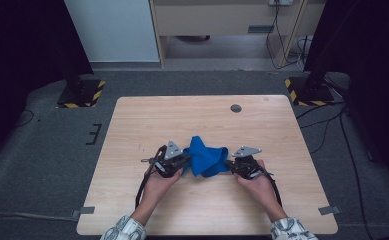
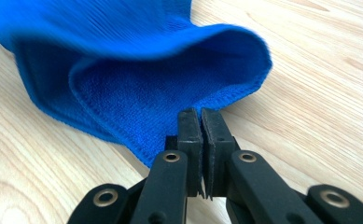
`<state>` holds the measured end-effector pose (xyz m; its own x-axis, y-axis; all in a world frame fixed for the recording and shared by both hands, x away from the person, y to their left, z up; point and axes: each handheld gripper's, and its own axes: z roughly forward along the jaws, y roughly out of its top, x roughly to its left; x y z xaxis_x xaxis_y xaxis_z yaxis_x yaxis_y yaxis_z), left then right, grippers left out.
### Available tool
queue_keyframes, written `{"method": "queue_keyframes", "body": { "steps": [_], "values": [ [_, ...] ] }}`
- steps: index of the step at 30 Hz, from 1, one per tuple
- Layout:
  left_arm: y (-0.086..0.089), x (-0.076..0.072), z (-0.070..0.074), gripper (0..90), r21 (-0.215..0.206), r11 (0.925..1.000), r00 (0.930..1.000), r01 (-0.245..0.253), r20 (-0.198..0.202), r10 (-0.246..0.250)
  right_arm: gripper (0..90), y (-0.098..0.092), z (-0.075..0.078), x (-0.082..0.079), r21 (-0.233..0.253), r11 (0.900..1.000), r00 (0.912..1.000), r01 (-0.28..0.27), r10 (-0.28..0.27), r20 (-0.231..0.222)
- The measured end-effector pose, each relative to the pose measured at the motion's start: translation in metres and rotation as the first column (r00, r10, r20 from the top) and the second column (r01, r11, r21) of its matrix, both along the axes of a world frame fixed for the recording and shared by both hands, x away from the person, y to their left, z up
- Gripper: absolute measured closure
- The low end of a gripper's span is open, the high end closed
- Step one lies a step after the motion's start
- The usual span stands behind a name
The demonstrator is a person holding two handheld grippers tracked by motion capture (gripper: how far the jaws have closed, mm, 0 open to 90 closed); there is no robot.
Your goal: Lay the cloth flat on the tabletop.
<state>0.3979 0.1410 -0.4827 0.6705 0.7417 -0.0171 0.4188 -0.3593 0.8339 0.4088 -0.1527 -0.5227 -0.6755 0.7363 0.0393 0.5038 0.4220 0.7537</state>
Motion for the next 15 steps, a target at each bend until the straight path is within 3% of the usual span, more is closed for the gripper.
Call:
{"method": "queue_keyframes", "body": {
  "steps": [9, 15],
  "values": [
    [0.021, 0.012, -0.012, 86.6, 0.018, 0.9978, 0.9969, -0.064, -0.044, 0.065, 87.7, -0.013, 0.002, 0.001, -0.006, 1.0, 0.9998, 0.017, -0.017, -0.012],
    [0.029, 0.017, -0.021, 86.7, 0.07, 0.9948, 0.9947, -0.073, -0.067, 0.078, 87.8, -0.016, -0.002, 0.004, -0.016, 1.0, 0.9995, 0.027, -0.027, -0.015]
  ]
}}
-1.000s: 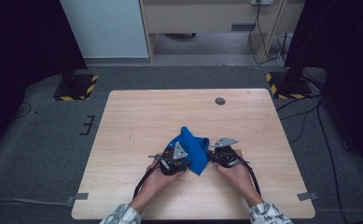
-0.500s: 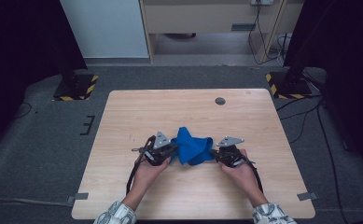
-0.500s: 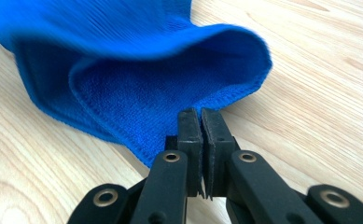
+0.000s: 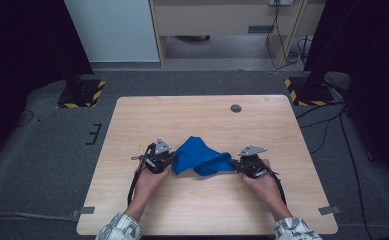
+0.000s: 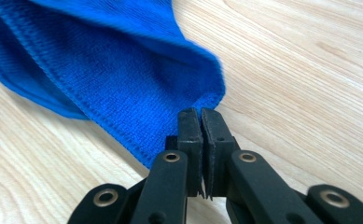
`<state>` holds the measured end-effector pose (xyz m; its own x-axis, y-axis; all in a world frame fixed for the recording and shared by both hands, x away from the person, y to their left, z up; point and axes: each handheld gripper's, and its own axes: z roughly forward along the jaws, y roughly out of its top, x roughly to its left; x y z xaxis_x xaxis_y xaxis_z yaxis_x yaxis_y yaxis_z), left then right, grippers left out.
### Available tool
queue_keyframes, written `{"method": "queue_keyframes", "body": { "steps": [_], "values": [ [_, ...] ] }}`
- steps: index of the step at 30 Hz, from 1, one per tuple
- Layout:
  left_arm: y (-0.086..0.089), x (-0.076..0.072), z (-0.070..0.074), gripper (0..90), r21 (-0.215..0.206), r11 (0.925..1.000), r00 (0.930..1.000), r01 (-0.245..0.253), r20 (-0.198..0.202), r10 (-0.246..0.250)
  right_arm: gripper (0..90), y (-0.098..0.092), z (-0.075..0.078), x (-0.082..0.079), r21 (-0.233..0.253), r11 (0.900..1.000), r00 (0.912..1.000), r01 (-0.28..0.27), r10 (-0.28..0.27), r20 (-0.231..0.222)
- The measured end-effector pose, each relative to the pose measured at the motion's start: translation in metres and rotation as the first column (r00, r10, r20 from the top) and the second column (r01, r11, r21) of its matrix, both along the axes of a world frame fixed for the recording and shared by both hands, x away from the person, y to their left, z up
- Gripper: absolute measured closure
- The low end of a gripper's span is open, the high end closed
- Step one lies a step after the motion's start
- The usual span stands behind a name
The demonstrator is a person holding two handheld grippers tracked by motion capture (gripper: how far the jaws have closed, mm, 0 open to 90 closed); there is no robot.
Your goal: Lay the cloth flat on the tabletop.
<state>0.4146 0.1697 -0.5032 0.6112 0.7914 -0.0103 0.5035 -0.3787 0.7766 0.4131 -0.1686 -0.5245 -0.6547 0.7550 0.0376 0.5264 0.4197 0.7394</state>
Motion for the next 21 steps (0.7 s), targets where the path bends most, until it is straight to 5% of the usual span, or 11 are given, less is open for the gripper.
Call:
{"method": "queue_keyframes", "body": {
  "steps": [8, 14, 21],
  "values": [
    [0.008, 0.003, -0.011, 87.0, 0.056, 0.9983, 0.9993, -0.011, -0.036, 0.013, 87.9, -0.005, -0.002, 0.003, -0.006, 1.0, 0.9997, 0.024, -0.024, -0.006],
    [0.015, 0.002, -0.012, 87.2, 0.057, 0.9983, 0.9984, -0.014, -0.054, 0.017, 88.2, -0.007, -0.002, 0.007, -0.014, 0.999, 0.9995, 0.031, -0.031, -0.004],
    [0.02, -0.014, -0.009, 87.2, 0.075, 0.9967, 0.9972, 0.031, -0.071, -0.026, 88.1, -0.004, -0.005, 0.024, -0.02, 0.999, 0.9993, 0.035, -0.036, -0.013]
  ]
}}
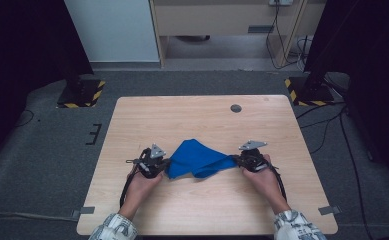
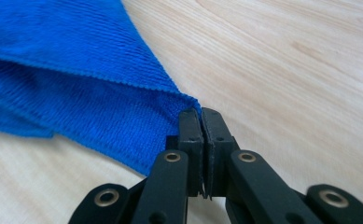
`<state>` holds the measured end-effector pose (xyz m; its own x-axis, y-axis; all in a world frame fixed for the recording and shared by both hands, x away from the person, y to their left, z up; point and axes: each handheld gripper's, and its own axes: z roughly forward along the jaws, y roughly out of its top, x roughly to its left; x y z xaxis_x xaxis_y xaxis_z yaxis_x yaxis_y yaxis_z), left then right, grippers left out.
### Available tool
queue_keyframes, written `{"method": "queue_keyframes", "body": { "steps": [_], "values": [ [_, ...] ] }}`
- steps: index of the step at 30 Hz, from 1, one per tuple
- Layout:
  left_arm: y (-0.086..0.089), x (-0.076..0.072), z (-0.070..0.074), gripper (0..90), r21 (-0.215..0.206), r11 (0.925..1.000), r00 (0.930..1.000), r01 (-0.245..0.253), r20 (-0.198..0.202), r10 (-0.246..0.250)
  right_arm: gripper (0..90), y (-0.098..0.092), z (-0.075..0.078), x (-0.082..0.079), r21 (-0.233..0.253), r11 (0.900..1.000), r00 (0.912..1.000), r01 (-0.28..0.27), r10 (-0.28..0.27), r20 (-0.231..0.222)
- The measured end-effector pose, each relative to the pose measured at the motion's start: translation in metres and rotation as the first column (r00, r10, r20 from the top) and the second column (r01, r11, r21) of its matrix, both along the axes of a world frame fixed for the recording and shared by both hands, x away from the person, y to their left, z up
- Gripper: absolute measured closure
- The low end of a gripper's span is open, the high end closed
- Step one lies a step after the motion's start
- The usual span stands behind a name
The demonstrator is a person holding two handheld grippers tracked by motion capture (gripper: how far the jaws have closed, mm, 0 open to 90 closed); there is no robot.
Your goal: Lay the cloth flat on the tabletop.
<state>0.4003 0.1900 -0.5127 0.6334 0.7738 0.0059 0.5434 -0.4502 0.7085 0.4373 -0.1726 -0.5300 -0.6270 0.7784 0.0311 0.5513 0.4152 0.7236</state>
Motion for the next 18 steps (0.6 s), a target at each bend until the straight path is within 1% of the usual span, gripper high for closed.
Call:
{"method": "queue_keyframes", "body": {
  "steps": [2, 5, 7, 9, 12, 13, 16, 18],
  "values": [
    [0.003, -0.004, -0.001, 87.2, -0.011, 0.9999, 0.9999, 0.006, -0.015, -0.006, 88.1, 0.004, 0.0, 0.007, 0.002, 1.0, 1.0, 0.004, -0.004, 0.002],
    [0.006, -0.008, -0.004, 86.6, -0.008, 0.9999, 0.9996, 0.011, -0.026, -0.011, 86.9, 0.011, 0.0, 0.018, 0.009, 1.0, 1.0, 0.008, -0.008, -0.006],
    [0.006, -0.007, -0.006, 86.3, -0.007, 0.9999, 0.9995, 0.009, -0.03, -0.009, 81.7, 0.014, 0.001, 0.02, 0.023, 1.0, 0.9998, 0.02, -0.02, 0.0],
    [0.005, -0.006, -0.007, 86.3, 0.0, 1.0, 0.9994, 0.01, -0.033, -0.01, 73.0, 0.014, 0.004, 0.018, 0.04, 0.999, 0.9995, 0.032, -0.032, 0.007],
    [0.005, -0.005, -0.008, 86.4, 0.001, 0.9999, 0.9993, 0.01, -0.035, -0.01, 61.8, 0.009, 0.009, 0.011, 0.069, 0.996, 0.9983, 0.055, -0.057, 0.015],
    [0.005, -0.005, -0.008, 86.4, 0.002, 0.9999, 0.9993, 0.01, -0.035, -0.01, 58.8, 0.006, 0.01, 0.007, 0.069, 0.996, 0.9978, 0.062, -0.063, 0.019],
    [0.004, -0.004, -0.009, 86.5, 0.002, 1.0, 0.9994, 0.007, -0.034, -0.007, 52.2, -0.002, 0.009, -0.002, 0.079, 0.994, 0.9965, 0.081, -0.082, 0.016],
    [0.004, -0.004, -0.009, 86.5, 0.003, 1.0, 0.9994, 0.004, -0.034, -0.004, 51.8, -0.005, 0.006, -0.005, 0.092, 0.992, 0.996, 0.088, -0.089, 0.009]
  ]
}}
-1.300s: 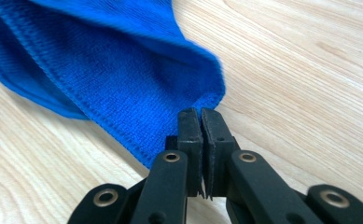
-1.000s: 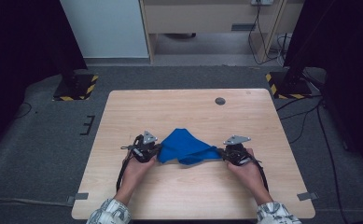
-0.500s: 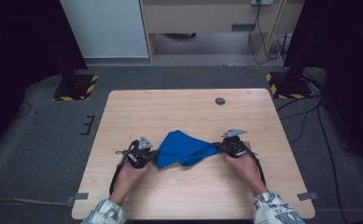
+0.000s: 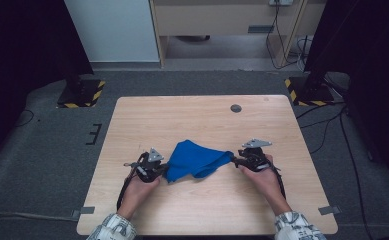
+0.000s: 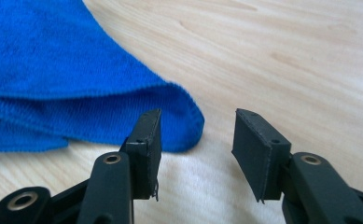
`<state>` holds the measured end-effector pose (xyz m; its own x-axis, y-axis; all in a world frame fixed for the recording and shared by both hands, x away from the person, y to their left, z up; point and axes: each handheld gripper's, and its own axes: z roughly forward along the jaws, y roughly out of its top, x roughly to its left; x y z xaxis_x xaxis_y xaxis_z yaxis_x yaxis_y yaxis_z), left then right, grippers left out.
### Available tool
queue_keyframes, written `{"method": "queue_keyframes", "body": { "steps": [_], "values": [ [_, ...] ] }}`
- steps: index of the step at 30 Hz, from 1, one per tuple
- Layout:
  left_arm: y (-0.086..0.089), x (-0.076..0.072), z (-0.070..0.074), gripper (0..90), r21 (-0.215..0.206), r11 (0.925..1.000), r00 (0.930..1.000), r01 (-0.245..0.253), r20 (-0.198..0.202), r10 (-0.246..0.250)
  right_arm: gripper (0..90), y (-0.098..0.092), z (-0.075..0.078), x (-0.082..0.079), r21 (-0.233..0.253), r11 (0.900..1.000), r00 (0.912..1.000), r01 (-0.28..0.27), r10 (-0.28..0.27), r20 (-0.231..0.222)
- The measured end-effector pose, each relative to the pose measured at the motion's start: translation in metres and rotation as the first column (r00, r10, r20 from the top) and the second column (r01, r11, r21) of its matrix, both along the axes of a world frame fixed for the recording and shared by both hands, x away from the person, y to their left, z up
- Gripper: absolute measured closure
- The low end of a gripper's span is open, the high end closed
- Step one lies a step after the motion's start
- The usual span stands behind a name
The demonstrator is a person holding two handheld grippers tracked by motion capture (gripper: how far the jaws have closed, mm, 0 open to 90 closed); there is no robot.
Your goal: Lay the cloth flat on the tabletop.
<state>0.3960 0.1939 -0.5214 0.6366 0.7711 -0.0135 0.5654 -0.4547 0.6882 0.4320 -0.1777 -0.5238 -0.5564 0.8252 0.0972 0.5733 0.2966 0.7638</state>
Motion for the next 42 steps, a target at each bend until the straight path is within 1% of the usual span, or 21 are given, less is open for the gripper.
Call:
{"method": "queue_keyframes", "body": {
  "steps": [5, 8, 10, 11, 12, 14, 15, 17, 19, 21, 23, 24, 27, 29, 30, 32, 34, 36, 38, 40, 42],
  "values": [
    [0.0, 0.0, 0.0, 86.3, -0.002, 1.0, 1.0, -0.004, 0.004, 0.004, 50.3, 0.003, -0.006, 0.002, -0.008, 1.0, 0.9999, 0.002, -0.002, -0.015],
    [0.001, 0.0, -0.001, 85.8, -0.005, 1.0, 0.9999, -0.003, 0.01, 0.004, 51.9, 0.008, -0.009, 0.006, -0.02, 1.0, 0.9998, -0.002, 0.002, -0.022],
    [0.001, 0.0, -0.001, 85.3, -0.006, 1.0, 0.9999, -0.003, 0.012, 0.003, 55.2, 0.01, -0.011, 0.007, -0.02, 1.0, 0.9999, -0.003, 0.003, -0.014],
    [0.002, 0.0, -0.002, 85.1, -0.009, 1.0, 0.9999, -0.003, 0.013, 0.003, 58.4, 0.011, -0.011, 0.007, -0.015, 1.0, 0.9999, -0.002, 0.002, -0.015],
    [0.002, 0.0, -0.002, 84.6, -0.013, 0.9999, 0.9999, -0.003, 0.017, 0.003, 64.6, 0.012, -0.011, 0.007, -0.008, 1.0, 0.9998, -0.009, 0.009, -0.017],
    [0.003, 0.0, -0.002, 83.4, -0.014, 0.9999, 0.9998, -0.004, 0.021, 0.004, 75.5, 0.014, -0.011, 0.006, -0.015, 0.999, 0.9994, -0.032, 0.032, -0.009],
    [0.003, 0.0, -0.002, 81.4, -0.013, 0.9999, 0.9996, -0.007, 0.026, 0.008, 82.2, 0.014, -0.011, 0.006, -0.02, 0.999, 0.9988, -0.048, 0.048, -0.008],
    [0.005, -0.001, -0.002, 75.2, -0.015, 0.9997, 0.9989, -0.018, 0.042, 0.019, 86.7, 0.014, -0.01, 0.005, -0.016, 0.998, 0.9985, -0.054, 0.054, -0.007],
    [0.007, -0.002, 0.0, 67.4, -0.025, 0.9993, 0.997, -0.027, 0.071, 0.029, 87.3, 0.012, -0.008, 0.003, -0.014, 0.998, 0.9983, -0.058, 0.058, -0.006],
    [0.008, -0.004, 0.003, 60.3, -0.046, 0.9984, 0.9947, -0.032, 0.097, 0.036, 87.4, 0.009, -0.006, 0.0, -0.019, 0.998, 0.9981, -0.061, 0.061, -0.002],
    [0.01, -0.008, 0.007, 55.1, -0.06, 0.9979, 0.9919, -0.025, 0.123, 0.033, 87.5, 0.007, -0.004, -0.002, -0.017, 0.998, 0.9981, -0.061, 0.061, -0.002],
    [0.011, -0.01, 0.008, 52.5, -0.07, 0.9973, 0.9908, -0.021, 0.132, 0.03, 87.5, 0.005, -0.003, -0.003, -0.019, 0.998, 0.9979, -0.064, 0.064, 0.006],
    [0.016, -0.017, 0.012, 46.9, -0.095, 0.9954, 0.9877, -0.016, 0.153, 0.03, 87.5, 0.003, -0.001, -0.004, -0.013, 0.998, 0.9981, -0.061, 0.061, 0.006],
    [0.021, -0.02, 0.014, 42.9, -0.115, 0.9932, 0.9878, -0.016, 0.152, 0.034, 87.6, 0.003, 0.0, -0.005, -0.011, 0.998, 0.998, -0.062, 0.062, 0.008],
    [0.022, -0.023, 0.016, 42.4, -0.126, 0.992, 0.9865, -0.007, 0.161, 0.027, 87.6, 0.003, 0.0, -0.005, -0.009, 0.998, 0.9983, -0.058, 0.058, 0.009],
    [0.023, -0.03, 0.02, 42.8, -0.128, 0.9916, 0.9828, 0.02, 0.185, 0.004, 87.6, 0.003, 0.001, -0.007, -0.01, 0.998, 0.998, -0.062, 0.062, 0.01],
    [0.021, -0.037, 0.022, 42.0, -0.136, 0.9894, 0.9794, 0.052, 0.2, -0.024, 87.6, 0.003, 0.002, -0.008, -0.008, 0.998, 0.9979, -0.063, 0.063, 0.014],
    [0.017, -0.043, 0.021, 40.0, -0.133, 0.988, 0.9779, 0.079, 0.203, -0.05, 87.6, 0.004, 0.003, -0.008, -0.006, 0.998, 0.9978, -0.065, 0.065, 0.016],
    [0.011, -0.047, 0.019, 38.2, -0.128, 0.9862, 0.9781, 0.105, 0.193, -0.079, 87.6, 0.004, 0.003, -0.009, -0.005, 0.998, 0.9975, -0.069, 0.069, 0.017],
    [0.004, -0.048, 0.016, 35.2, -0.122, 0.9852, 0.9791, 0.12, 0.178, -0.098, 87.6, 0.005, 0.003, -0.009, -0.004, 0.998, 0.9973, -0.07, 0.07, 0.022],
    [-0.002, -0.048, 0.012, 31.5, -0.101, 0.9861, 0.9783, 0.132, 0.174, -0.113, 87.6, 0.005, 0.003, -0.01, -0.002, 0.997, 0.9972, -0.071, 0.071, 0.022]
  ]
}}
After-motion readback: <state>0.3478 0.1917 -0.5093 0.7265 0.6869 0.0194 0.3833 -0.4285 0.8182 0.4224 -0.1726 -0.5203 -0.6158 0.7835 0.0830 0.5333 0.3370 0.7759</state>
